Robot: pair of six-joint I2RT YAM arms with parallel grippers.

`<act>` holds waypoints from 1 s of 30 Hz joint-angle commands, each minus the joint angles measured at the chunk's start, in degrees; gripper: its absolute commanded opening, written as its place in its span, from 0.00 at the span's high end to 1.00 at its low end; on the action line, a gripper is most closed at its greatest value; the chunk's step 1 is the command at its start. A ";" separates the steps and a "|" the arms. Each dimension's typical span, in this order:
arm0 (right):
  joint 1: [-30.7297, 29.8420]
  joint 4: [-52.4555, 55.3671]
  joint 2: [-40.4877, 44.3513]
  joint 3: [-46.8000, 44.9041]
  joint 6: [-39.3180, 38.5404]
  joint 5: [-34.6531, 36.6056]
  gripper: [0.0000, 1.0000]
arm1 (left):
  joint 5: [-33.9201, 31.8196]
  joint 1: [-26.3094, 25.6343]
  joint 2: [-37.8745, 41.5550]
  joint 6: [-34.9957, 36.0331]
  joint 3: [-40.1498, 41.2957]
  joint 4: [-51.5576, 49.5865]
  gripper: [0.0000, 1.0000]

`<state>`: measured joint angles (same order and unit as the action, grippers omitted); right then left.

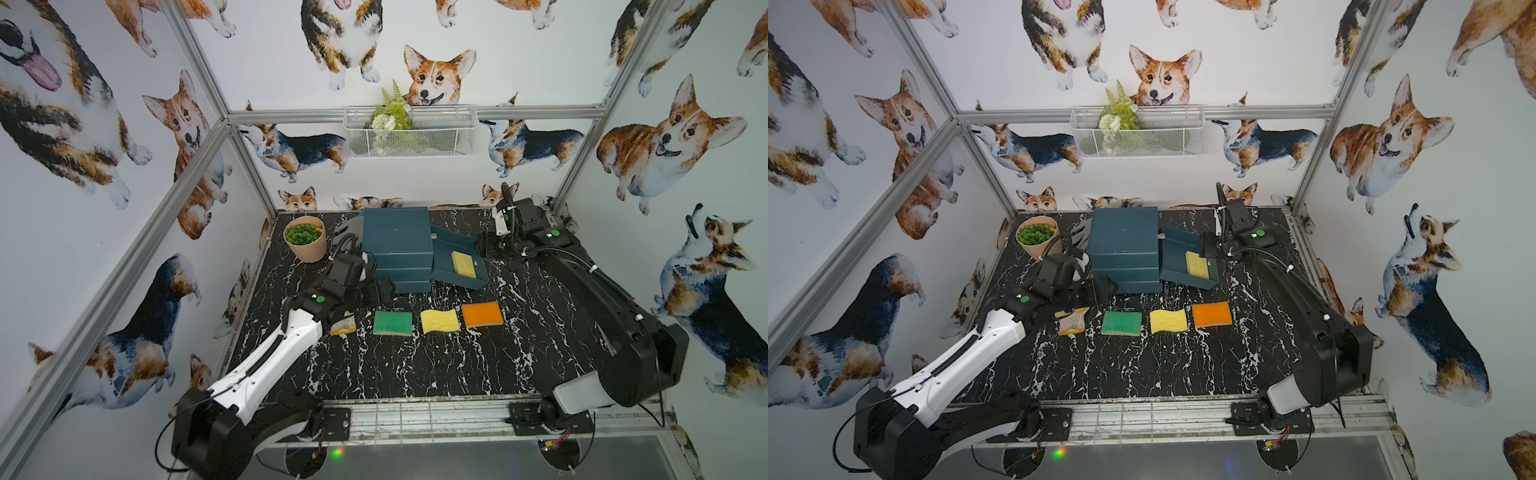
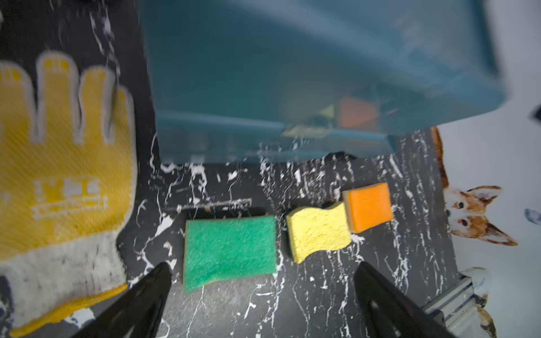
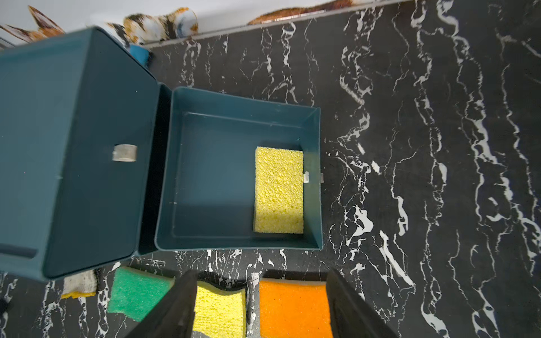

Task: Take the sponge out of the drawer
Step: Place the sponge at the center of the board, then pick up the sponge from the drawer.

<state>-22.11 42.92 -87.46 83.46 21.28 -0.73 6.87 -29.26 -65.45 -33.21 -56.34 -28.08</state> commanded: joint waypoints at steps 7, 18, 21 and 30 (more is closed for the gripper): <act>0.14 -2.58 -16.47 5.43 1.32 -6.35 0.36 | -0.19 0.49 -2.74 9.43 -18.03 -7.52 0.00; 0.12 -3.75 -27.74 9.08 1.53 -8.12 0.42 | 0.42 1.55 -4.47 10.49 -21.45 -6.67 0.00; 0.13 -3.36 -29.31 9.27 1.35 -7.66 0.43 | 0.59 1.83 -4.77 10.54 -21.65 -6.30 0.00; 0.05 -2.55 -33.19 9.62 2.09 -7.27 0.48 | 2.64 3.16 -6.85 10.80 -22.86 -5.76 0.00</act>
<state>-22.00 39.31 -119.55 92.75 22.55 -8.88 8.03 -26.48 -71.79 -23.07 -78.17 -34.48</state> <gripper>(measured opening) 0.530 0.998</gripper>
